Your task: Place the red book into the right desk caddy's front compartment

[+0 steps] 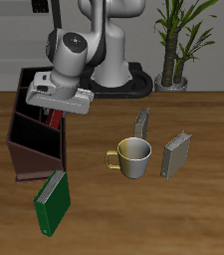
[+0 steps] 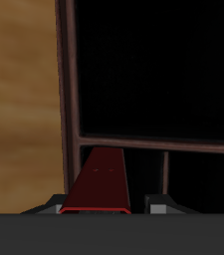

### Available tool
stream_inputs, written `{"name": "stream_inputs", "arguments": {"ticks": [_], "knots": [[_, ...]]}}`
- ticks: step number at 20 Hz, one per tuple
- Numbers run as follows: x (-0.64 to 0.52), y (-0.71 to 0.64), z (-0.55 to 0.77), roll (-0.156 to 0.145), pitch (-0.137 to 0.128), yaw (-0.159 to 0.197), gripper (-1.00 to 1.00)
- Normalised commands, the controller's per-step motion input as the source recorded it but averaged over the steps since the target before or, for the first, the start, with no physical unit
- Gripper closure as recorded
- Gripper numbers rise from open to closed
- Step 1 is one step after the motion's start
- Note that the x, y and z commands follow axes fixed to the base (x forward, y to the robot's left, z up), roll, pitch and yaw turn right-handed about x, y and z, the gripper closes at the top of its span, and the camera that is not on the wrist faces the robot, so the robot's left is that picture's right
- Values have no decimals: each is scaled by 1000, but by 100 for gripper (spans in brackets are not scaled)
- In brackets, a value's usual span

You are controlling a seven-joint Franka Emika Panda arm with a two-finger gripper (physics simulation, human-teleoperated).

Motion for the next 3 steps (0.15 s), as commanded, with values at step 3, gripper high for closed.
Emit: {"name": "stream_inputs", "arguments": {"ticks": [3], "knots": [[-28, 52, 181, -11, -17, -19, -100]]}}
